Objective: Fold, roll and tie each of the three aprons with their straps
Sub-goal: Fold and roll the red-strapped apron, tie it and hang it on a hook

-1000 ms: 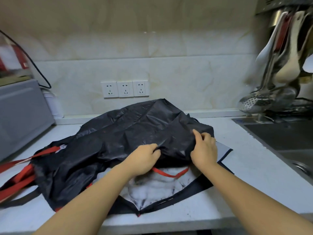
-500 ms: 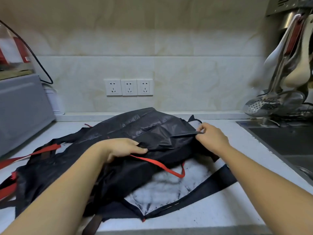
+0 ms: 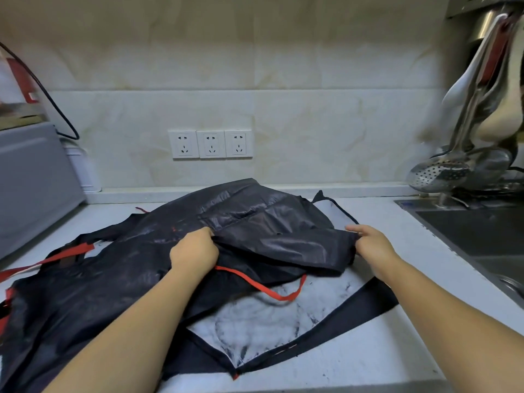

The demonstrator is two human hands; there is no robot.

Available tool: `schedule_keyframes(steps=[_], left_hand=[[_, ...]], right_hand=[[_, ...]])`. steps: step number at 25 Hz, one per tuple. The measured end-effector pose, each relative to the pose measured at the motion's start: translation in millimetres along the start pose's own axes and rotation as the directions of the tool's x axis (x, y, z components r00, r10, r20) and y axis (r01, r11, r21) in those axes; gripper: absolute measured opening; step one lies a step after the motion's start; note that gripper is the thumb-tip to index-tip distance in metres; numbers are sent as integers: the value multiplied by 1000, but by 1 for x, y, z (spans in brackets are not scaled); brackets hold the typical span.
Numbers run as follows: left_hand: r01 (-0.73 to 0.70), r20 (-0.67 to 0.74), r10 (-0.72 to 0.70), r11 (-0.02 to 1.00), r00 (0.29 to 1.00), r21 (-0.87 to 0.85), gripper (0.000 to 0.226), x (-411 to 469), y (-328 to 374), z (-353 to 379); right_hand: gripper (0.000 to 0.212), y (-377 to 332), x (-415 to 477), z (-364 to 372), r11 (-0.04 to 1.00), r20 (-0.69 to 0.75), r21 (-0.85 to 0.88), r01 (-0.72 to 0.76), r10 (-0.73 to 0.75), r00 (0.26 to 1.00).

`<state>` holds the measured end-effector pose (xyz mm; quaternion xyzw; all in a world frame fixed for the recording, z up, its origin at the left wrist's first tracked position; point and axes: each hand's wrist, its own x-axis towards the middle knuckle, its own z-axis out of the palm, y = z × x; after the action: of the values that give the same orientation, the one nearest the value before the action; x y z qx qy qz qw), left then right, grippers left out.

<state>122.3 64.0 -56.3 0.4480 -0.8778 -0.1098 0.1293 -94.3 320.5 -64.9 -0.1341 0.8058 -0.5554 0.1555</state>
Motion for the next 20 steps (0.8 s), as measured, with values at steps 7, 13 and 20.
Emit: schedule_keyframes(steps=[7, 13, 20], left_hand=[[29, 88, -18, 991, 996, -131, 26, 5, -7, 5], [-35, 125, 39, 999, 991, -30, 32, 10, -11, 5], [-277, -236, 305, 950, 923, 143, 33, -5, 28, 24]], right_hand=[[37, -6, 15, 0, 980, -169, 166, 111, -83, 982], [46, -8, 36, -30, 647, -178, -754, -113, -36, 983], [45, 19, 25, -29, 645, -129, -762, -62, -56, 990]])
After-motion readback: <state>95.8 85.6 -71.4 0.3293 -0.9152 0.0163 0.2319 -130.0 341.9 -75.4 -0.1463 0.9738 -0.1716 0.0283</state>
